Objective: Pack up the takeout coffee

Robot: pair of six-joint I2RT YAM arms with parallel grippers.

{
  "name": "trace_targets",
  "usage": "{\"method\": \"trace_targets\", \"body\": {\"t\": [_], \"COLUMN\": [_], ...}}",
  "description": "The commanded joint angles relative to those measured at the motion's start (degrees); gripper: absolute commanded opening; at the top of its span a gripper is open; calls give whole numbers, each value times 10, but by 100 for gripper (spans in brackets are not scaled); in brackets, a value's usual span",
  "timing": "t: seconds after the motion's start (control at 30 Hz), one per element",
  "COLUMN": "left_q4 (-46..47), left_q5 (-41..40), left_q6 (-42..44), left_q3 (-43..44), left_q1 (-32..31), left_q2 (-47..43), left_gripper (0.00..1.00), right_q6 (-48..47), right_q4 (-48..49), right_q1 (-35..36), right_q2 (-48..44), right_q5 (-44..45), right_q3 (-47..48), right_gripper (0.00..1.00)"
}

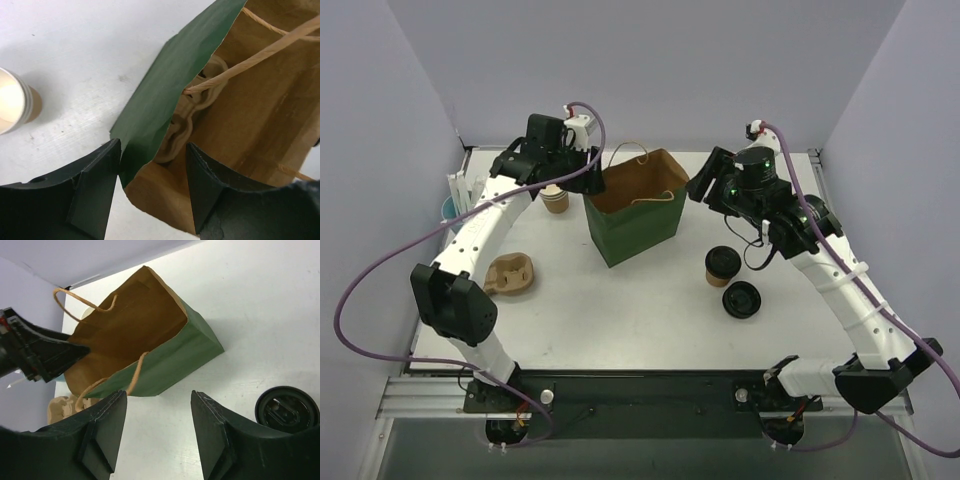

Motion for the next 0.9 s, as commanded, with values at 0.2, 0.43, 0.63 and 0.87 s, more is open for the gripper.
{"method": "trace_targets", "body": {"t": [0.2,0.43,0.63,0.87], "left_q4": [58,44,38,12], "left_q5": [71,7,-7,-32], "left_q6": [-227,-220,-195,-169], "left_q3": [-143,-171,-157,-101], "left_q1": [-57,-74,-71,-77], "left_q2": [-175,-164,-123,-114], "left_gripper": [63,62,62,63], "right_q6": [34,63,41,89], "right_q4": [-41,-91,-90,-134], "right_q1": [-5,-5,-12,-24], "right_q2": [53,66,34,-38], "right_q5": [47,98,96,107], "right_q3": [29,32,-3,-52], "right_gripper": [54,54,55,53]}}
